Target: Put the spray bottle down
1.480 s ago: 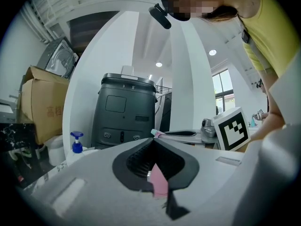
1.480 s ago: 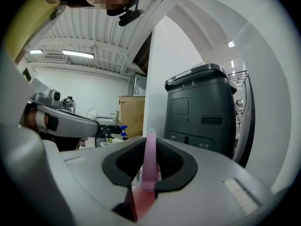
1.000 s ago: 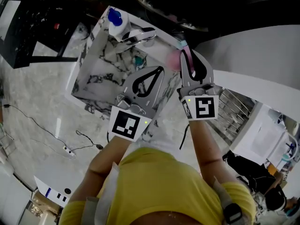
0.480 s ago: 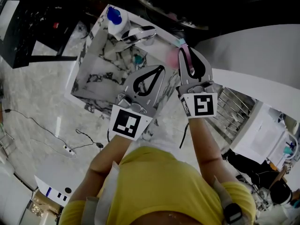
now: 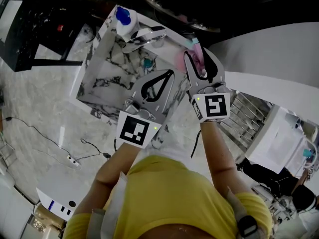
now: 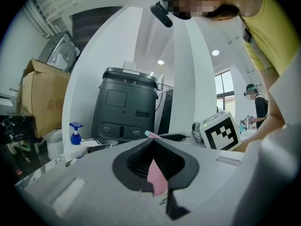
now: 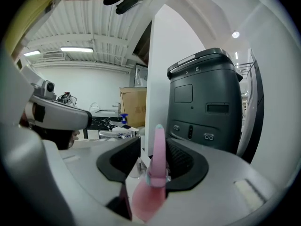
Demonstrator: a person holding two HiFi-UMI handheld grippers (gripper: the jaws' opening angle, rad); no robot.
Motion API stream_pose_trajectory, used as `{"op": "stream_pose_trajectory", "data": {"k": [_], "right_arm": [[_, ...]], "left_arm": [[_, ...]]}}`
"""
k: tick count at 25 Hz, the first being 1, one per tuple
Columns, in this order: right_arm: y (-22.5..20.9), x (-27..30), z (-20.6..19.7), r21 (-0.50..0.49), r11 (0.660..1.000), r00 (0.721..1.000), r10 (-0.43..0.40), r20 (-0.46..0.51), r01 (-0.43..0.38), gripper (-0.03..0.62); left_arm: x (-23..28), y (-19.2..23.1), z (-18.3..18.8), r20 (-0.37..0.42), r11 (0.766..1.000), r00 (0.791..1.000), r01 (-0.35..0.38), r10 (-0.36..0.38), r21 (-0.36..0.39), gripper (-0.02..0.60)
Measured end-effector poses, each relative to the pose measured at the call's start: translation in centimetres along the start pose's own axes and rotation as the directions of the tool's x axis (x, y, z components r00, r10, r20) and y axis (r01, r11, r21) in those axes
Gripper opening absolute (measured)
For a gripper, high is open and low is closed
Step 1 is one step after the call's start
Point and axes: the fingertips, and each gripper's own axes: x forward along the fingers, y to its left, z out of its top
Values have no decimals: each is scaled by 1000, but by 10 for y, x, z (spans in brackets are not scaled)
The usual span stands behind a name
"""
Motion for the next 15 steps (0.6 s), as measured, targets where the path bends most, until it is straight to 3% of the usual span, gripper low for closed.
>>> {"op": "stream_pose_trajectory", "data": {"k": [5,15], "right_arm": [[0,-3,-6,9,1000,999,-23,-30,23,202],[0,-18,-17,33,997,995,-71,-77,73,222]], "left_arm": [[-6,-1,1,2,1000,1000,-4,4,-1,6],[-21,-10,2,6,1000,1000,1,-1,-2,6]]}}
